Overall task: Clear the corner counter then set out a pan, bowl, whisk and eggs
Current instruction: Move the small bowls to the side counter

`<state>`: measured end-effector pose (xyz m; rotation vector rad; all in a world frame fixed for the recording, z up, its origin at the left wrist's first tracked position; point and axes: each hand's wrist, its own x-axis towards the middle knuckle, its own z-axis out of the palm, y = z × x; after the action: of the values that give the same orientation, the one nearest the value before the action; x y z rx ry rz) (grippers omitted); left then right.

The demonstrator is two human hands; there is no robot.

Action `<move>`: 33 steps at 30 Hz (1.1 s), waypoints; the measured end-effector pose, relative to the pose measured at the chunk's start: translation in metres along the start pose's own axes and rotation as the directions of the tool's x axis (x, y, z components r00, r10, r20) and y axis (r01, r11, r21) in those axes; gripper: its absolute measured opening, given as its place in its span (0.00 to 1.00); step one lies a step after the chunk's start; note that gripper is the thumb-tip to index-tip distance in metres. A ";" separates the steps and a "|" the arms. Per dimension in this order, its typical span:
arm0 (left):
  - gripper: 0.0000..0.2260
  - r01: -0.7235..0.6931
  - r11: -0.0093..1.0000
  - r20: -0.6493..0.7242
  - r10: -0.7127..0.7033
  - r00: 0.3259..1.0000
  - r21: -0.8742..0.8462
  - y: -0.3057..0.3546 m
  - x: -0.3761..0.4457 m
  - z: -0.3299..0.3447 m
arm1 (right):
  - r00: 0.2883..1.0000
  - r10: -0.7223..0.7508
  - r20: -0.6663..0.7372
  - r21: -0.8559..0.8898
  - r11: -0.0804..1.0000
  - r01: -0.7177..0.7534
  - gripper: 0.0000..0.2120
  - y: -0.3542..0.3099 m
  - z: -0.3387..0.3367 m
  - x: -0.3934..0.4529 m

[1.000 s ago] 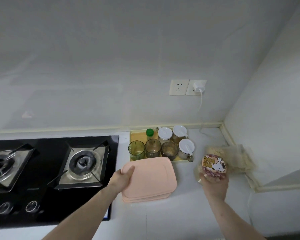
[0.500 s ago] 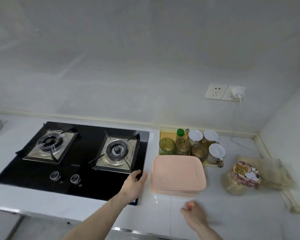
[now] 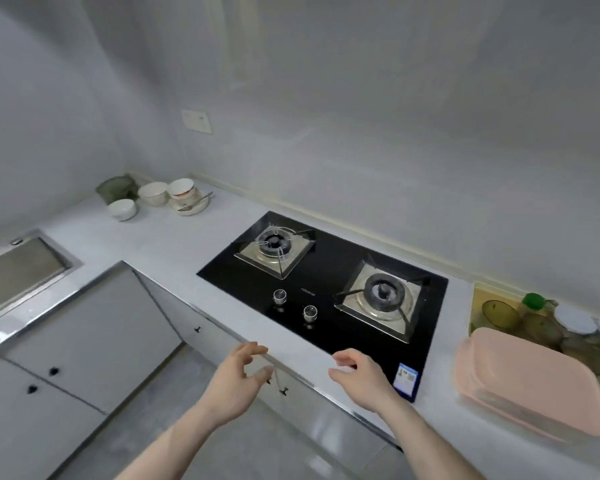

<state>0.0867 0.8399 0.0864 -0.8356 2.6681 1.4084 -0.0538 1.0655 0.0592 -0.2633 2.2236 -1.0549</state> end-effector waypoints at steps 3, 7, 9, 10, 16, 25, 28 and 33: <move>0.13 0.013 0.999 -0.091 -0.017 0.996 -0.047 -0.031 -0.018 -0.046 | 0.996 -0.085 0.027 0.043 0.996 0.084 0.17 -0.046 0.037 -0.007; 0.12 0.039 0.993 -0.188 -0.059 0.980 -0.110 -0.063 -0.038 -0.093 | 0.982 -0.169 0.085 0.068 0.984 0.164 0.16 -0.090 0.080 -0.014; 0.12 0.038 0.990 -0.215 -0.068 0.974 -0.138 -0.072 -0.040 -0.108 | 0.978 -0.176 0.111 0.088 0.982 0.167 0.17 -0.108 0.091 -0.015; 0.12 0.035 0.988 -0.225 -0.069 0.972 -0.151 -0.076 -0.040 -0.116 | 0.975 -0.186 0.119 0.085 0.981 0.176 0.17 -0.118 0.096 -0.013; 0.12 0.037 0.979 -0.266 -0.090 0.960 -0.198 -0.096 -0.018 -0.151 | 0.962 -0.217 0.167 0.048 0.976 0.212 0.16 -0.167 0.121 0.021; 0.11 0.094 0.971 -0.326 -0.164 0.931 -0.218 -0.119 0.032 -0.224 | 0.917 -0.279 0.284 0.046 0.960 0.278 0.16 -0.245 0.172 0.099; 0.11 0.097 0.971 -0.353 -0.172 0.919 -0.220 -0.122 0.047 -0.246 | 0.899 -0.308 0.312 0.038 0.949 0.312 0.16 -0.275 0.183 0.119; 0.11 0.109 0.962 -0.367 -0.199 0.909 -0.251 -0.142 0.070 -0.281 | 0.883 -0.318 0.345 0.006 0.942 0.337 0.16 -0.316 0.210 0.145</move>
<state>0.1570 0.5280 0.1274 -1.4582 2.6487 1.6799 -0.0605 0.6662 0.1303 -0.8098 1.9305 -1.0293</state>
